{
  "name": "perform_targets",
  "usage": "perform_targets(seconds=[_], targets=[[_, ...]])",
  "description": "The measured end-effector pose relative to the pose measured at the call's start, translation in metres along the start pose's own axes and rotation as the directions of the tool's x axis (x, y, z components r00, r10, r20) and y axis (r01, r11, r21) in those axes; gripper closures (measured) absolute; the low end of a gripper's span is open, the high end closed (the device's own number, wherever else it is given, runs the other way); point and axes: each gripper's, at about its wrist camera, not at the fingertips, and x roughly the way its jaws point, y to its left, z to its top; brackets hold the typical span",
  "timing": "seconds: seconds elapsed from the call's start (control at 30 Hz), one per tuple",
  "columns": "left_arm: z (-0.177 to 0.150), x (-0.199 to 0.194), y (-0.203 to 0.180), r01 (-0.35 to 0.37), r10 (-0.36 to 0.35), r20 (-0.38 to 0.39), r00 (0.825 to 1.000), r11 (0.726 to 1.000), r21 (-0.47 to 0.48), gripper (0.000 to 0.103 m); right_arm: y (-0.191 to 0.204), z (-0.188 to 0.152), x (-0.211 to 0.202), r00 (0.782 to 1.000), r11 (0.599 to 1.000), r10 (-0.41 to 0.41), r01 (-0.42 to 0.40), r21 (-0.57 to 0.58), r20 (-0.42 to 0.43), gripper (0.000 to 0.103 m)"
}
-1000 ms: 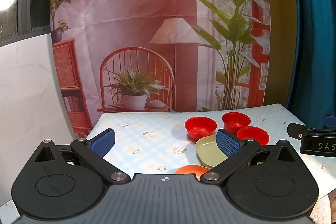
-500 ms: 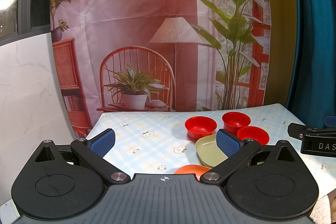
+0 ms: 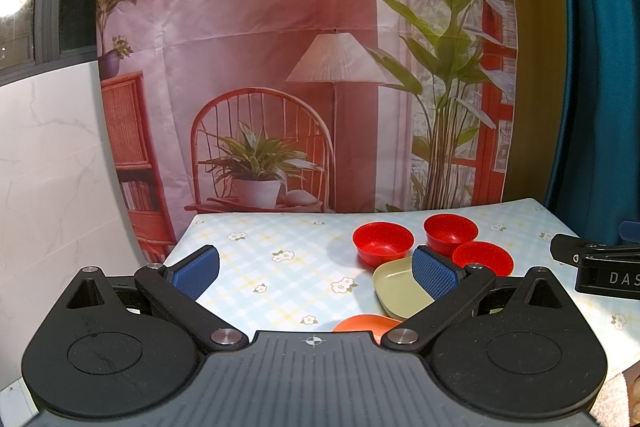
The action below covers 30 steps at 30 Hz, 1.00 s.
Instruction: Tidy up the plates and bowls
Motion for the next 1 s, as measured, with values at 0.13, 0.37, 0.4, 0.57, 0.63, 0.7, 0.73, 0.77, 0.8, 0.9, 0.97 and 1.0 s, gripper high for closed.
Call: perform_targets(seconds=[0.13,0.37,0.4,0.57,0.63,0.7,0.73,0.77,0.8,0.9,0.97,1.0], targets=[[-0.0006,0.0018,0.0013,0.001,-0.001,-0.004,1.0,1.0,0.002,0.0,-0.0002,-0.0004,0.0002,1.0,1.0,0.0,0.0,0.001,0.0,0.0],[-0.0001,0.0044,0.0039,-0.001,0.001,-0.005,1.0,1.0,-0.003,0.0,-0.0004,-0.001,0.0005,1.0,1.0,0.0,0.0,0.0,0.001,0.0],[-0.0002,0.0043,0.0037,-0.001,0.001,-0.005,1.0,1.0,-0.003,0.0,-0.0003,-0.0011,0.0004,1.0,1.0,0.0,0.0,-0.001,0.001,0.0],[0.0003,0.0042,0.0034,-0.001,0.001,-0.006,1.0,1.0,-0.004,0.0,-0.0004,-0.0015,0.0007,1.0,1.0,0.0,0.0,0.0,0.001,0.0],[0.0004,0.0038,0.0038,-0.001,0.001,-0.006,1.0,1.0,-0.004,0.0,-0.0004,-0.0017,0.0008,1.0,1.0,0.001,-0.001,0.0,0.001,0.0],[0.0003,0.0037,0.0037,-0.001,0.001,-0.007,1.0,1.0,-0.004,0.0,-0.0004,-0.0018,0.0008,1.0,1.0,0.0,0.0,0.0,0.001,0.0],[0.0003,0.0035,0.0035,-0.001,0.001,-0.007,1.0,1.0,-0.003,0.0,-0.0004,-0.0018,0.0008,1.0,1.0,0.0,0.0,0.0,0.001,0.0],[0.0003,0.0037,0.0037,-0.001,0.001,-0.006,1.0,1.0,-0.004,0.0,-0.0004,-0.0018,0.0007,1.0,1.0,0.0,0.0,0.0,0.001,0.0],[0.0004,0.0037,0.0036,-0.001,0.001,-0.007,1.0,1.0,-0.004,0.0,-0.0004,-0.0019,0.0007,1.0,1.0,0.0,0.0,0.0,0.001,0.0],[0.0003,0.0035,0.0035,-0.001,0.001,-0.007,1.0,1.0,-0.004,0.0,-0.0004,-0.0019,0.0006,1.0,1.0,0.0,0.0,0.0,0.001,0.0],[0.0004,0.0038,0.0037,-0.001,0.001,-0.007,1.0,1.0,-0.004,0.0,-0.0005,-0.002,0.0005,1.0,1.0,0.0,0.0,0.0,0.001,0.0],[0.0004,0.0038,0.0038,-0.001,0.001,-0.007,1.0,1.0,-0.004,0.0,-0.0005,-0.002,0.0005,1.0,1.0,0.0,0.0,0.0,0.001,0.0]])
